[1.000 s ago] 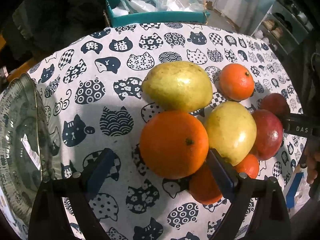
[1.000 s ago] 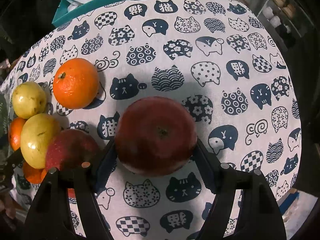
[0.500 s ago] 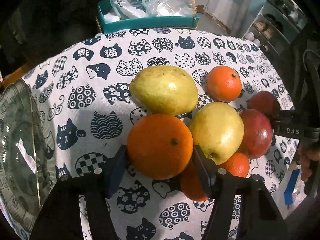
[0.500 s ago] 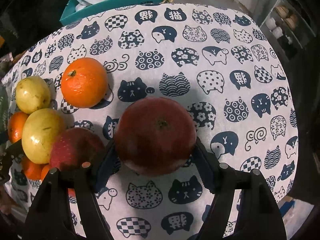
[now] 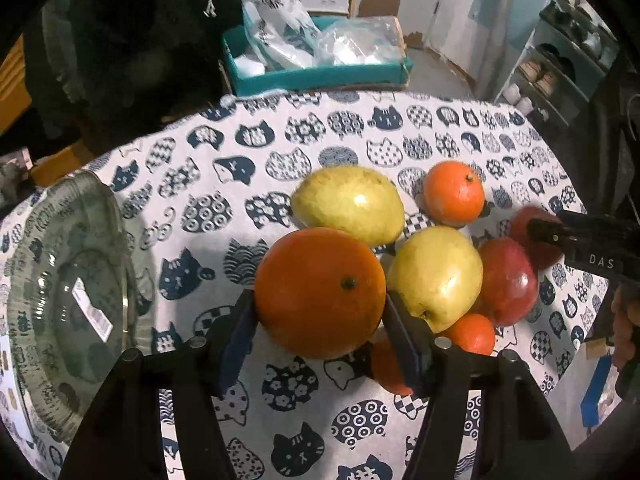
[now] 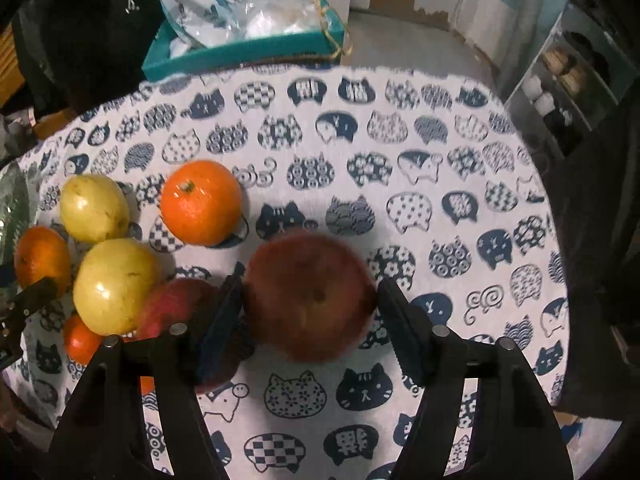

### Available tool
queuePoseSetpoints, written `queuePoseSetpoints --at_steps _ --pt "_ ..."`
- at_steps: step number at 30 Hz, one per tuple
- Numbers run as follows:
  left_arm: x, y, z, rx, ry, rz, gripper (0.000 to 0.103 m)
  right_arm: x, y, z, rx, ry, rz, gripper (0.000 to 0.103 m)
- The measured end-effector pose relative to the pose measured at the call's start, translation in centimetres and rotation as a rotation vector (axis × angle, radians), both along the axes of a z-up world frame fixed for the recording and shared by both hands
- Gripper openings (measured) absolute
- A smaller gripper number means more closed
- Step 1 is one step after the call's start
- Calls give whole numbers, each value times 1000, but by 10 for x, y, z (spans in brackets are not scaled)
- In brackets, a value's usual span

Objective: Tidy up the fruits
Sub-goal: 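Close the left tool on the large orange while the right tool grasps the red apple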

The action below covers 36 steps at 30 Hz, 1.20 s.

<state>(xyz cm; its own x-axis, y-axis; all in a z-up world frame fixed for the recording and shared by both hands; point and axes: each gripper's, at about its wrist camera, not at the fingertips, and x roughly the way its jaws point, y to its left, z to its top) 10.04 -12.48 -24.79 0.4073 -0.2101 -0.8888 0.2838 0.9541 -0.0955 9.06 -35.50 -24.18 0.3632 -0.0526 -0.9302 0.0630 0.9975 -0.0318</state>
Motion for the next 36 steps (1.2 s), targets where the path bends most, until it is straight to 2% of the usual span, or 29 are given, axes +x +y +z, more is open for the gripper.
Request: queuePoseSetpoints --at_steps 1,2,3,4,6,10,14,17,20,23,29,36 --pt "0 1 2 0 -6 1 65 0 1 2 2 0 3 64" --pt "0 1 3 -1 -8 2 65 0 0 3 9 -2 5 56" --pt "0 1 3 1 -5 1 65 -2 -1 5 11 -5 10 20" --pt "1 1 2 2 1 0 65 -2 0 5 7 0 17 16" --pt "4 2 -5 1 19 5 65 -1 -8 -2 23 34 15 16" --pt "5 2 -17 -18 68 12 65 7 -18 -15 46 59 7 23" --pt "5 3 -27 0 84 8 65 -2 -28 -15 131 77 -52 55" --pt "7 5 -26 -19 81 14 66 -9 -36 -18 145 97 -90 59" --pt "8 3 -27 -12 70 3 67 -15 -42 -25 146 132 -126 68" --pt "13 2 -29 -27 82 7 68 -24 -44 -31 130 153 -142 70" --pt "18 -1 -37 -46 109 8 69 -28 -56 -37 172 163 -171 71" --pt "20 0 -39 -56 106 7 68 -24 -55 -40 165 176 -151 73"
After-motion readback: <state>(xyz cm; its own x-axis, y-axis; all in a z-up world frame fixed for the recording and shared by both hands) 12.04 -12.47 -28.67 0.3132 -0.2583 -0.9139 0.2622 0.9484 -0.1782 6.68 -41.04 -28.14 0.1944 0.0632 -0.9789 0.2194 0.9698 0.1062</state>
